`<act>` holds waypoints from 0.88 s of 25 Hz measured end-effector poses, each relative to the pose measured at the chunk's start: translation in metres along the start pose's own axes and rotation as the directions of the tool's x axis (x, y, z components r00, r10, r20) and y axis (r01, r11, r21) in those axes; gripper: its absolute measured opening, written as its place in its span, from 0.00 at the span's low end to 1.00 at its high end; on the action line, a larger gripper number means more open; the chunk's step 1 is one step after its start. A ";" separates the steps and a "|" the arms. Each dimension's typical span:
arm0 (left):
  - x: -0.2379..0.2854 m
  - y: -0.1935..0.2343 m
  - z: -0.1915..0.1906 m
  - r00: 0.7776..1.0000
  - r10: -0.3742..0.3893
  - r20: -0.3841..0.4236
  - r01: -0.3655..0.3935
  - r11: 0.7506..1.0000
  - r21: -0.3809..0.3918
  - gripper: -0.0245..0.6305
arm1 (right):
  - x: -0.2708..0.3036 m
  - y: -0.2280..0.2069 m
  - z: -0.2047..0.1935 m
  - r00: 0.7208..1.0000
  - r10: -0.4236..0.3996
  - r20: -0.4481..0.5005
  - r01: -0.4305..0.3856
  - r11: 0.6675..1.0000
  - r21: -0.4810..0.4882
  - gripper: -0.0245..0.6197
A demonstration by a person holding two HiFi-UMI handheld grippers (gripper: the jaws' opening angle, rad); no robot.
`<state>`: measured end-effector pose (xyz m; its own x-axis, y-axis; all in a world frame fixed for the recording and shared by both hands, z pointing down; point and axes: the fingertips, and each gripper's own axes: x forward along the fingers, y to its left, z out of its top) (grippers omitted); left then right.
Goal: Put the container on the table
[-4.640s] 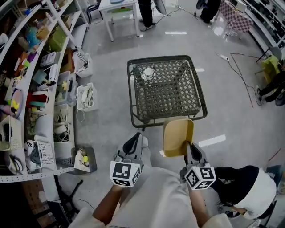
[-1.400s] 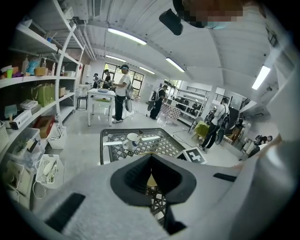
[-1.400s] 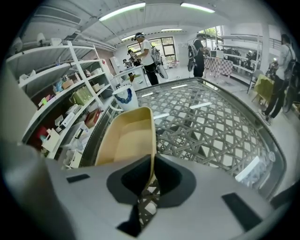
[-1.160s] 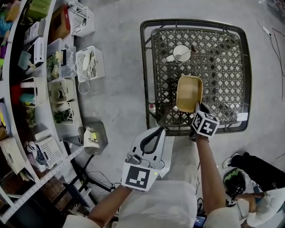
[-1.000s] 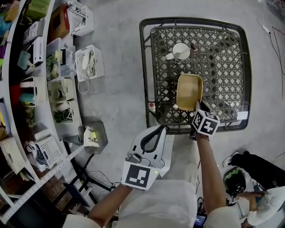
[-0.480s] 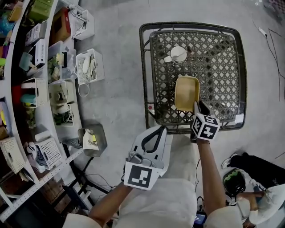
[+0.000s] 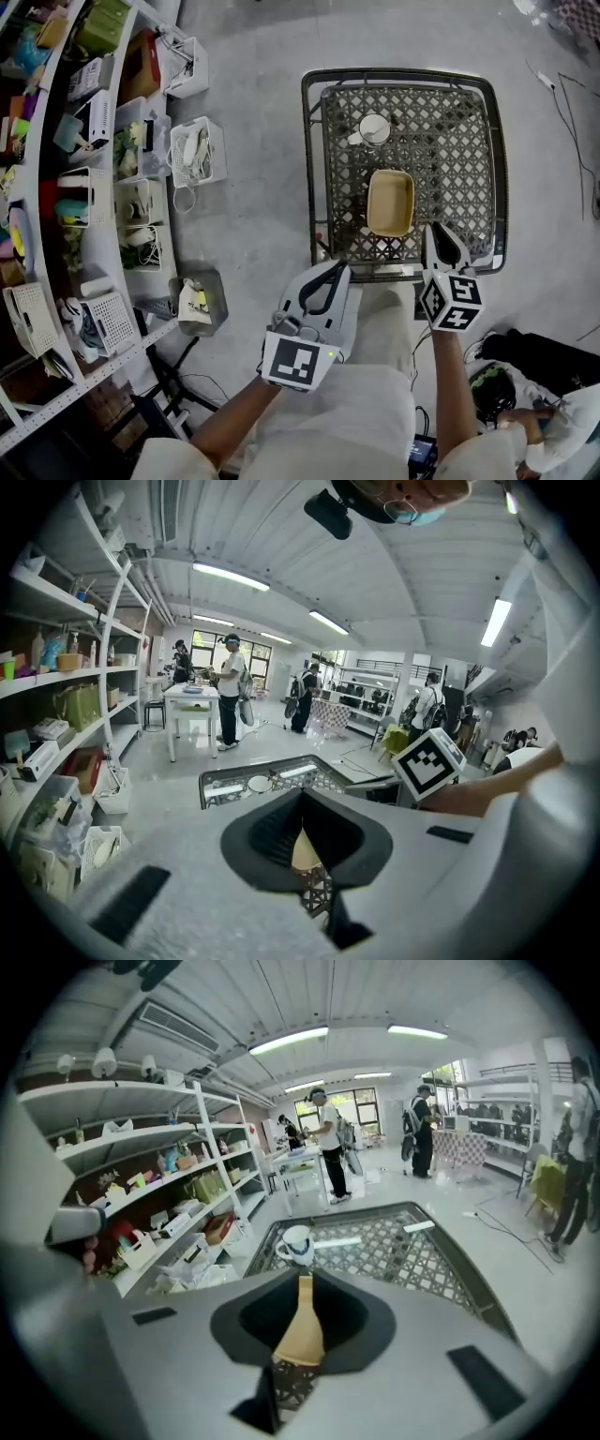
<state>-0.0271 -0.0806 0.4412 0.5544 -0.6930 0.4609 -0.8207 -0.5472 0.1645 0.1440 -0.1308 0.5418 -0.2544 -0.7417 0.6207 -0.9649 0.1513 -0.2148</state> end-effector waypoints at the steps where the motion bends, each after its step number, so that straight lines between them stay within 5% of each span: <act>1: -0.004 0.000 0.003 1.000 -0.001 0.006 0.001 1.000 0.013 0.07 | -0.010 0.004 0.008 1.000 0.009 0.025 -0.009 1.000 0.001 0.13; 13: -0.044 -0.009 0.069 0.991 0.008 0.132 -0.007 1.000 -0.012 0.07 | -0.137 0.043 0.100 0.965 0.083 0.248 -0.062 0.994 -0.090 0.08; 22: -0.073 -0.023 0.093 0.979 -0.013 0.201 0.009 1.000 0.020 0.07 | -0.205 0.063 0.113 0.934 0.082 0.347 -0.038 0.990 -0.133 0.08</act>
<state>-0.0360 -0.0609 0.3223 0.5813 -0.7663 0.2737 -0.8128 -0.5628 0.1507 0.1433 -0.0430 0.3155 -0.2944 -0.9072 0.3005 -0.9547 0.2649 -0.1355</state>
